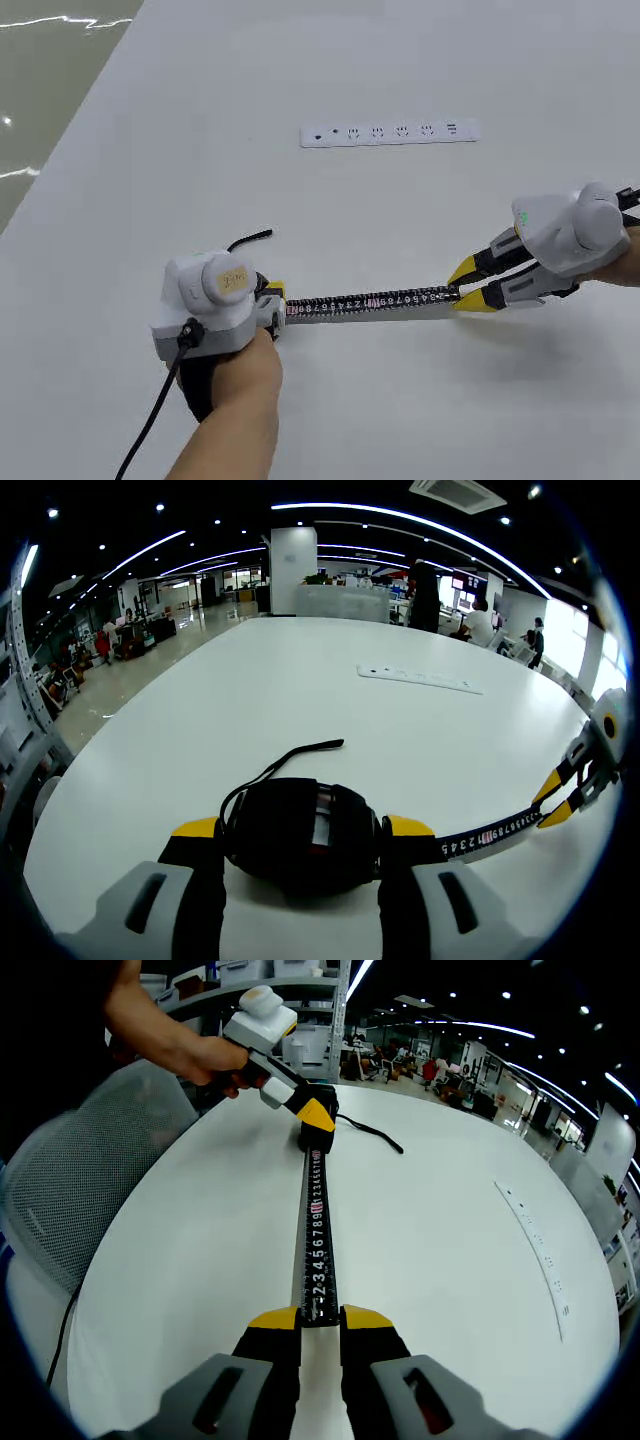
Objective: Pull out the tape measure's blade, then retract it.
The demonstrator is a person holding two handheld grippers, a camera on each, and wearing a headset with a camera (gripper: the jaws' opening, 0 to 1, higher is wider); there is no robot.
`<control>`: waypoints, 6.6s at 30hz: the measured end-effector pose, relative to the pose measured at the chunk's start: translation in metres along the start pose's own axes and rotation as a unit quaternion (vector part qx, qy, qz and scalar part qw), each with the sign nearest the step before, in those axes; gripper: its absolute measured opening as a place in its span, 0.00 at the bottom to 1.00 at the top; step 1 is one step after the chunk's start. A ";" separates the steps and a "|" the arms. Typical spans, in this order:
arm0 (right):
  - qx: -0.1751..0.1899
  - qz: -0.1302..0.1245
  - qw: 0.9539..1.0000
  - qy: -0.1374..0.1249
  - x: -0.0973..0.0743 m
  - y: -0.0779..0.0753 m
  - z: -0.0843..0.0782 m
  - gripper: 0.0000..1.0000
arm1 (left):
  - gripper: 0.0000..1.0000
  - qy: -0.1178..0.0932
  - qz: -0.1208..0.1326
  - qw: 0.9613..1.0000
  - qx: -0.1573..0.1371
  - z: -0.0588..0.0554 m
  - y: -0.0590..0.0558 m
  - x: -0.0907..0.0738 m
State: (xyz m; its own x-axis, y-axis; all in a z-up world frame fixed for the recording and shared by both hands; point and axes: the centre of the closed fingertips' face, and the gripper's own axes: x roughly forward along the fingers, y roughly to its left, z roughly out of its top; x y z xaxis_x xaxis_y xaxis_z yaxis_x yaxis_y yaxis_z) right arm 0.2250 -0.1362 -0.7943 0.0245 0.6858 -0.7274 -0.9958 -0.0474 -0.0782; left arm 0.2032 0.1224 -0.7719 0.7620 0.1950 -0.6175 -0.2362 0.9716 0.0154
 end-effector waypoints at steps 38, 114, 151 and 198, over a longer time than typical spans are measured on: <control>-0.002 0.002 1.000 -0.006 0.009 0.000 0.012 0.14 | 0.57 0.002 0.002 1.000 0.007 -0.001 0.002 0.003; -0.004 0.010 1.000 -0.007 0.030 0.000 0.024 0.14 | 0.58 0.009 0.002 1.000 0.013 -0.002 0.001 0.001; -0.018 0.014 1.000 -0.015 0.038 0.001 0.043 0.14 | 0.59 0.012 0.003 1.000 0.014 -0.003 0.002 0.005; -0.019 0.018 0.999 -0.019 0.045 0.002 0.051 0.14 | 0.58 0.019 -0.012 1.000 -0.005 -0.005 0.003 0.004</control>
State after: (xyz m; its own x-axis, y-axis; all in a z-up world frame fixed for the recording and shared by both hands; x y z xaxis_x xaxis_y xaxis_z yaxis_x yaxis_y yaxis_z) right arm 0.2194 -0.0681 -0.7925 -0.0150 0.7096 -0.7045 -0.9918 -0.0998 -0.0794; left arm 0.2028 0.1252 -0.7779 0.7444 0.1658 -0.6468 -0.2243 0.9745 -0.0084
